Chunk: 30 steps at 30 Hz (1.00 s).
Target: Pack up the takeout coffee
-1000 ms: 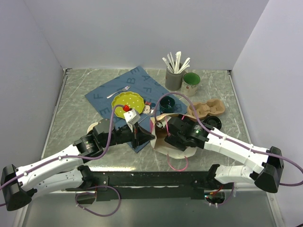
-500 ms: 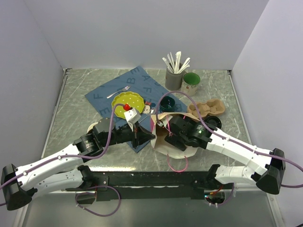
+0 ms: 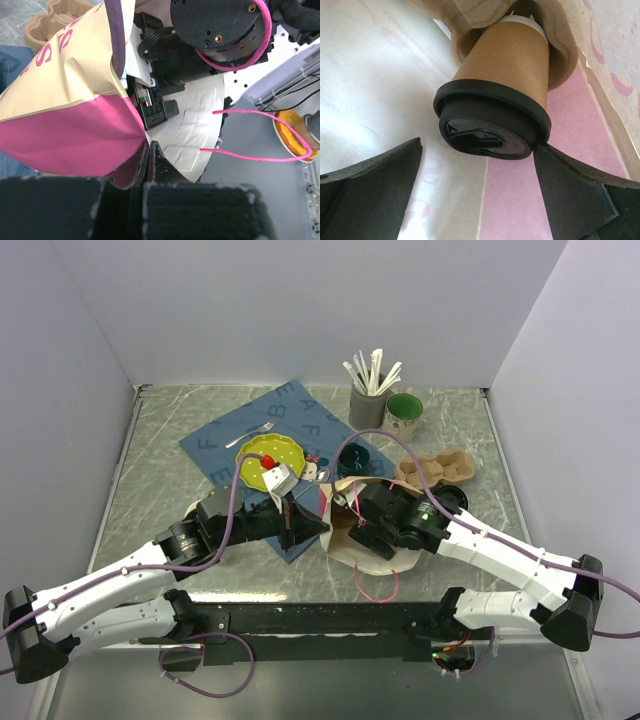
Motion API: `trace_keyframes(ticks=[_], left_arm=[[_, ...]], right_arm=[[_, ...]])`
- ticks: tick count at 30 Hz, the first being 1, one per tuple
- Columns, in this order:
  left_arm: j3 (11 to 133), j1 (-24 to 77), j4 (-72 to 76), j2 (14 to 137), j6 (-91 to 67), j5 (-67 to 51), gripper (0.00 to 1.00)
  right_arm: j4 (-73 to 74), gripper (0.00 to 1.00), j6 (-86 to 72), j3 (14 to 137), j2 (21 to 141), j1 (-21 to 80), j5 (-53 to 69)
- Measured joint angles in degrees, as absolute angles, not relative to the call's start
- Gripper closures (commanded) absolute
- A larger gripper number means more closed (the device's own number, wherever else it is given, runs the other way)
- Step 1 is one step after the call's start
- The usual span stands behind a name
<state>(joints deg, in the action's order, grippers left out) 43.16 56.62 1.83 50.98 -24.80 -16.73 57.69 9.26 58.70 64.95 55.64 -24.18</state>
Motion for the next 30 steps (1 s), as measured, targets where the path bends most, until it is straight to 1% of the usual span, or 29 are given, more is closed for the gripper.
trace_keyframes(ticks=[10,21,30], left_arm=[[46.61,56.62,-1.65,51.66,-29.41,-17.43,0.99],[46.85,56.62,-2.09,51.64,-34.87,-18.24,0.99],[46.85,56.62,-4.1,51.64,-35.62,-18.15,0.99]], right_arm=[[62.59,0.0,6.33,61.87,64.97,55.61,-19.53],[68.25,0.0,2.33,65.63,64.77,55.61,-13.26],[69.78,0.0,-0.56,65.8,65.19,55.61,-12.67]])
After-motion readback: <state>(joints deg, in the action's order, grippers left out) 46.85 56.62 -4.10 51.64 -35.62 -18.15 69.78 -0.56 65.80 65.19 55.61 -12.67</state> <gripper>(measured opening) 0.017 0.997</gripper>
